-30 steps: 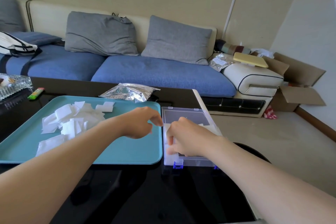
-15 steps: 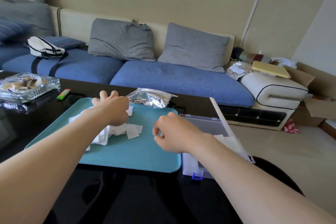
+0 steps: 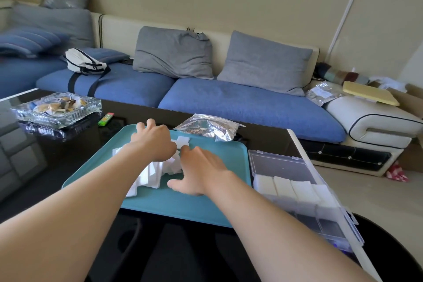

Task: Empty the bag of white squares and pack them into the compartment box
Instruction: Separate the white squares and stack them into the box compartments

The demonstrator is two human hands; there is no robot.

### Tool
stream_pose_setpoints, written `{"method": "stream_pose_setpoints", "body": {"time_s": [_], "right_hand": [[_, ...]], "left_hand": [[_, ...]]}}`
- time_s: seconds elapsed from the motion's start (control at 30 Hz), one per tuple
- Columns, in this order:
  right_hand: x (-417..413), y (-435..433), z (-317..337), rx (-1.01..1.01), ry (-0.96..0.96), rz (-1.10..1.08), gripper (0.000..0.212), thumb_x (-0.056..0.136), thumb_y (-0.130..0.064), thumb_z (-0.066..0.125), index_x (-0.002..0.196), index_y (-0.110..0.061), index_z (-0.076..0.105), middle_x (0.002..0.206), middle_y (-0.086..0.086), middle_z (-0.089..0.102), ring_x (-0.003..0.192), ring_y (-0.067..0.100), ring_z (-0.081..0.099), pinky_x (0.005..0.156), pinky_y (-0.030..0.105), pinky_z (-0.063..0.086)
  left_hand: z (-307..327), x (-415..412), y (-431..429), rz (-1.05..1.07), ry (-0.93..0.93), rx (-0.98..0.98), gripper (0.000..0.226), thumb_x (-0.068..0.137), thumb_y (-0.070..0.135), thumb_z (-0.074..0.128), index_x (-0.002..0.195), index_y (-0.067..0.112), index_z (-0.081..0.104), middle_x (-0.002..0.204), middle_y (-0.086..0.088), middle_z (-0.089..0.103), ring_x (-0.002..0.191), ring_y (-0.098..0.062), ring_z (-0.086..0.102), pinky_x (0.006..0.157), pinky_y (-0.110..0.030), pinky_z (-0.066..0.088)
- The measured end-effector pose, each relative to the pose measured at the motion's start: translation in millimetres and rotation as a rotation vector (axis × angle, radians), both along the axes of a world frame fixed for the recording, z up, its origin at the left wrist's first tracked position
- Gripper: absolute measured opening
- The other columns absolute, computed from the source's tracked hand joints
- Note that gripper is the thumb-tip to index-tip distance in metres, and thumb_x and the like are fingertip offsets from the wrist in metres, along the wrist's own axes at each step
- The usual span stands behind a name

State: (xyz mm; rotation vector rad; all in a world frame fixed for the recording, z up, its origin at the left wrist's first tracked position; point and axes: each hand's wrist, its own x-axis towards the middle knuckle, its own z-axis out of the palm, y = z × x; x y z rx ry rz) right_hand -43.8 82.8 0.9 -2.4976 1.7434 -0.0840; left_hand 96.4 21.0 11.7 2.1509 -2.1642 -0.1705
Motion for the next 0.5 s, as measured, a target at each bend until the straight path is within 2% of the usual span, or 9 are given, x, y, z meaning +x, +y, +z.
{"method": "stream_pose_setpoints", "body": {"time_s": [0.07,0.13,0.2,0.3,0.37,0.43,0.47,0.5], "right_hand": [[8,-5,-1,0.041,-0.05,-0.019,0.077,0.083,-0.063,0.076,0.131,-0.011,0.047,0.107,0.003,0.055,0.105,0.033,0.061,0.074,0.038,0.044],[15,-11,-3,0.086,-0.076,-0.04,0.095,0.075,-0.071,0.079,0.142,-0.017,0.039,0.132,0.007,0.055,0.121,0.033,0.057,0.083,0.041,0.045],[24,-17,-5,0.151,-0.117,-0.064,0.1,0.072,-0.072,0.081,0.145,-0.022,0.035,0.143,0.007,0.049,0.13,0.034,0.052,0.094,0.045,0.047],[36,-27,-8,0.24,-0.21,-0.117,0.094,0.072,-0.063,0.084,0.144,-0.025,0.035,0.14,0.006,0.05,0.13,0.034,0.053,0.103,0.05,0.049],[38,-33,-8,0.264,-0.248,-0.16,0.083,0.075,-0.052,0.084,0.137,-0.023,0.037,0.134,0.005,0.055,0.123,0.032,0.056,0.096,0.047,0.053],[33,-39,-6,0.251,-0.249,-0.19,0.073,0.075,-0.042,0.084,0.13,-0.02,0.04,0.127,0.004,0.058,0.113,0.029,0.058,0.076,0.038,0.053],[29,-40,-4,0.249,-0.24,-0.199,0.071,0.074,-0.039,0.084,0.129,-0.019,0.042,0.124,0.004,0.059,0.109,0.028,0.058,0.069,0.035,0.05],[25,-41,-1,0.254,-0.236,-0.206,0.072,0.073,-0.038,0.083,0.131,-0.019,0.044,0.123,0.003,0.059,0.108,0.027,0.058,0.068,0.035,0.052]], "left_hand": [[-3,6,-4,0.054,0.03,0.02,0.026,0.1,0.038,0.048,0.119,0.02,0.047,0.129,-0.008,0.034,0.123,-0.039,0.032,0.091,-0.046,0.035],[-9,9,-6,0.106,0.024,0.099,0.036,0.1,0.041,0.041,0.131,0.021,0.043,0.139,-0.011,0.032,0.132,-0.046,0.03,0.105,-0.055,0.034],[-11,11,-6,0.119,-0.016,0.159,0.045,0.103,0.04,0.035,0.142,0.018,0.037,0.146,-0.015,0.034,0.134,-0.042,0.037,0.111,-0.052,0.033],[-10,14,-6,0.048,0.058,0.19,0.041,0.107,0.032,0.033,0.141,0.011,0.039,0.142,-0.015,0.042,0.135,-0.033,0.039,0.112,-0.05,0.038],[-9,15,-8,0.008,0.106,0.232,0.056,0.097,0.047,0.029,0.136,0.01,0.045,0.136,-0.013,0.046,0.123,-0.032,0.042,0.109,-0.05,0.041],[-11,17,-11,-0.044,0.129,0.234,0.074,0.076,0.066,0.03,0.118,0.01,0.055,0.125,-0.013,0.053,0.106,-0.03,0.046,0.096,-0.043,0.046],[-9,17,-11,-0.051,0.161,0.22,0.067,0.077,0.068,0.04,0.104,0.009,0.055,0.113,-0.013,0.055,0.099,-0.031,0.05,0.085,-0.039,0.046],[-8,15,-12,-0.049,0.204,0.19,0.059,0.085,0.065,0.051,0.092,0.007,0.054,0.101,-0.015,0.055,0.091,-0.032,0.054,0.074,-0.036,0.043]]}}
